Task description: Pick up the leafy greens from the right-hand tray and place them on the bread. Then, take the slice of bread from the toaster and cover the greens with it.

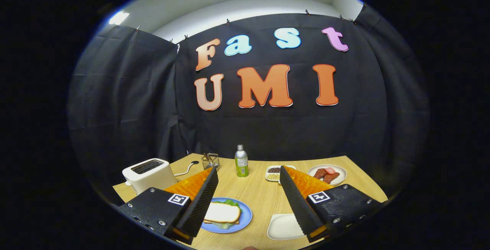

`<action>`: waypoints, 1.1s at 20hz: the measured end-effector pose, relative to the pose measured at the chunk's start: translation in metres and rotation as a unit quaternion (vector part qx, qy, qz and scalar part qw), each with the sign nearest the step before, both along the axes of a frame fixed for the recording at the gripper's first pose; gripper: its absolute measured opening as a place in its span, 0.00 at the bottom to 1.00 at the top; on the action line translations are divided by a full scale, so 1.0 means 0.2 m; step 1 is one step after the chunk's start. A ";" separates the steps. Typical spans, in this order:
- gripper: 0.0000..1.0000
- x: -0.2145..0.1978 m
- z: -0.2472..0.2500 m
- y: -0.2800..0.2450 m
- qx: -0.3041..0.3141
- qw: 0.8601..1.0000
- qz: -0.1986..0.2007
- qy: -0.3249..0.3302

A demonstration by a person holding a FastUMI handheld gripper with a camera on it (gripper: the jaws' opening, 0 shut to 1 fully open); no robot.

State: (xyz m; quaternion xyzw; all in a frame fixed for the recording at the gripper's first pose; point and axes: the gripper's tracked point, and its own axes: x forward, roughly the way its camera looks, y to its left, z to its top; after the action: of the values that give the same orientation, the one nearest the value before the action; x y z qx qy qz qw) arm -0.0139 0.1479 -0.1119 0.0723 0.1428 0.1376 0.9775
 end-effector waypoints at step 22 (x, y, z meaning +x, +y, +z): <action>0.98 -0.12 0.36 -0.28 -0.029 0.992 -0.071 -0.097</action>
State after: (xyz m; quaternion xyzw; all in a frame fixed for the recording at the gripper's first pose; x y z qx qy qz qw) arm -0.0378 0.0910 -0.0394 0.0401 0.0461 0.0700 0.9957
